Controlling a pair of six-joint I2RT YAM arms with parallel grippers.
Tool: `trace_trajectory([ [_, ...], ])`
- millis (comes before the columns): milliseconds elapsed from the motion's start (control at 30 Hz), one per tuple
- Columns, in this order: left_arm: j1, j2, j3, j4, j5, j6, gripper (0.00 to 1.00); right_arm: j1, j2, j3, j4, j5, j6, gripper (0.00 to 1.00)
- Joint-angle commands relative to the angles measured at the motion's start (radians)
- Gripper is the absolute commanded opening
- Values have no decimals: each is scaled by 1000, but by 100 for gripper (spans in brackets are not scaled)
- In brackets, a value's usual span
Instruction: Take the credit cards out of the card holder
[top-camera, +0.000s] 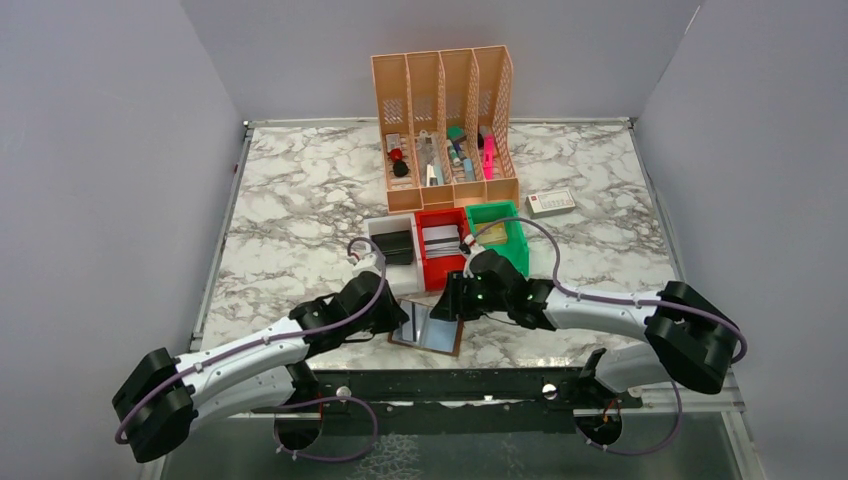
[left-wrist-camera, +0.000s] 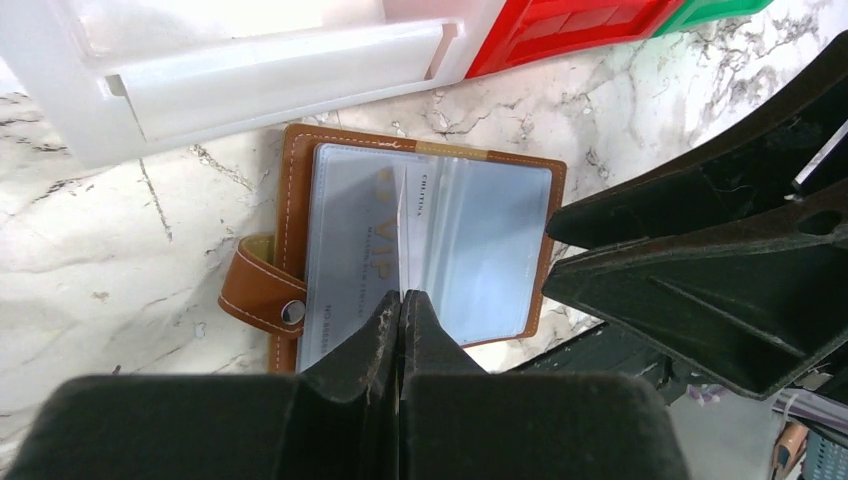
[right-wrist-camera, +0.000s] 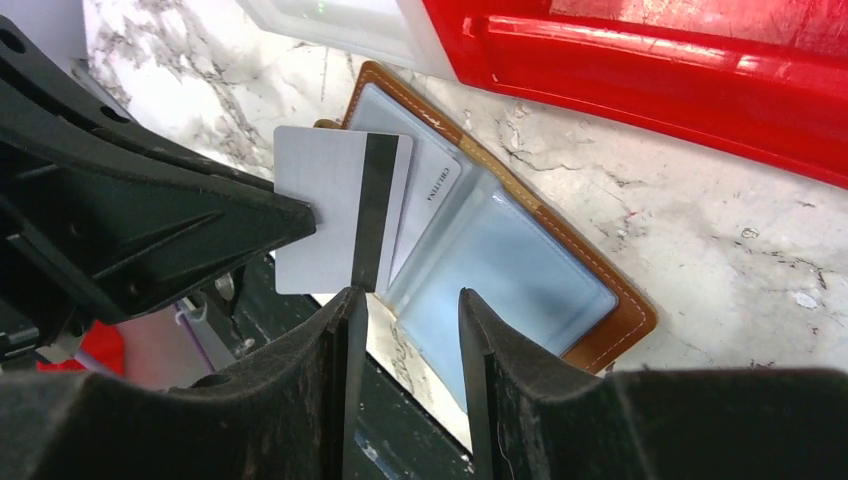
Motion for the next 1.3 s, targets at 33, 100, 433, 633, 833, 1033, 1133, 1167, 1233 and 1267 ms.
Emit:
trace_trajectory([
  [33,-2,-77,27,-45,-66,24,0,3,-47,-11,15,20,11,45],
  [100,-2,-101,34,-58,-81,34,0,3,-58,-18,19,32,21,48],
  [433,41,-118,108,-106,-65,139,0,3,-153,-59,7,145,62,57],
  [633,301,-93,66,87,374,194,0,-41,-187,-110,110,64,89,63],
  [833,338,-91,1,298,568,142,0,-94,-172,-139,269,-118,95,64],
  [1033,338,-112,-45,410,623,104,0,-95,-134,-145,464,-262,125,64],
  [1133,337,-121,-53,440,634,93,0,-95,-109,-126,482,-296,124,64],
  [1167,338,-121,-54,447,638,93,0,-95,-102,-123,490,-303,126,63],
  [1233,338,-123,-55,449,638,91,0,-95,-91,-125,518,-320,133,61],
  [1267,339,-123,-55,445,632,91,0,-95,-86,-128,532,-327,138,60],
])
